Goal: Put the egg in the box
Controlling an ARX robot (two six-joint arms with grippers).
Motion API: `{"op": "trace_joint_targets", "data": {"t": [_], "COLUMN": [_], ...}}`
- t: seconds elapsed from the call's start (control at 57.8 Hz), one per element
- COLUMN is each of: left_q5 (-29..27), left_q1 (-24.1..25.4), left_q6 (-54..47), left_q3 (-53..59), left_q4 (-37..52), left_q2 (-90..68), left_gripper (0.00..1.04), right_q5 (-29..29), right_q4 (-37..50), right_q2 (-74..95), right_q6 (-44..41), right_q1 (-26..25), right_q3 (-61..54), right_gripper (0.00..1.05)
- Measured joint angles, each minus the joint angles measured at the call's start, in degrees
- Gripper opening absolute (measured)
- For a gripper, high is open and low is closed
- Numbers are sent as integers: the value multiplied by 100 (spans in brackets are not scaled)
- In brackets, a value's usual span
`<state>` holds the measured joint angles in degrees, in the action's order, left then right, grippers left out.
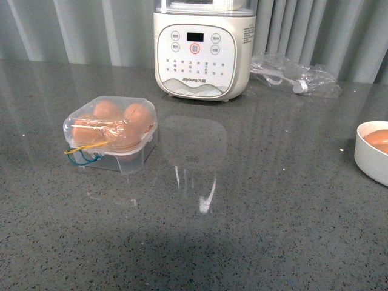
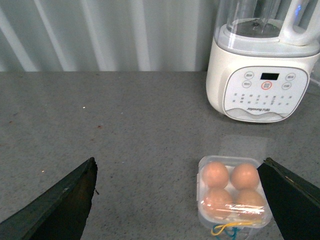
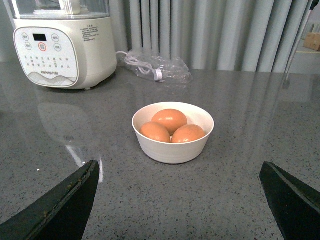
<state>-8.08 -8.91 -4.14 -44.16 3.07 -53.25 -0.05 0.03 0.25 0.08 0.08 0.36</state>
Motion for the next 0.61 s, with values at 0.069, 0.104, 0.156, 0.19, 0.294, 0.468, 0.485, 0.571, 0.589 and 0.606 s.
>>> {"op": "trace_joint_targets", "data": {"t": [0.069, 0.104, 0.156, 0.19, 0.294, 0.468, 0.485, 0.571, 0.589, 0.606], "left_q5": [-13, 13, 79, 125, 212, 730, 763, 772, 778, 776], "left_q1": [37, 68, 120, 162, 269, 671, 728, 844, 850, 861], "left_q6": [61, 162, 264, 297, 341, 398, 398, 422, 431, 426], "left_q3": [310, 636, 1102, 1362, 1856, 2621, 2686, 2907, 2933, 3012], "left_q4": [247, 588, 887, 1001, 1211, 1425, 1443, 1508, 1512, 1530], "left_q2": [291, 525, 859, 1036, 1325, 1731, 1786, 1978, 2000, 2065], "left_gripper": [92, 85, 74, 67, 51, 21, 17, 3, 4, 4], "right_q5": [0, 0, 2, 0, 0, 0, 0, 2, 4, 0], "right_q4": [0, 0, 0, 0, 0, 0, 0, 0, 0, 0], "right_q2": [0, 0, 0, 0, 0, 0, 0, 0, 0, 0], "right_q6": [0, 0, 0, 0, 0, 0, 0, 0, 0, 0], "right_q1": [0, 0, 0, 0, 0, 0, 0, 0, 0, 0], "right_q3": [0, 0, 0, 0, 0, 0, 0, 0, 0, 0], "right_gripper": [97, 97, 97, 97, 97, 97, 97, 97, 97, 97]}}
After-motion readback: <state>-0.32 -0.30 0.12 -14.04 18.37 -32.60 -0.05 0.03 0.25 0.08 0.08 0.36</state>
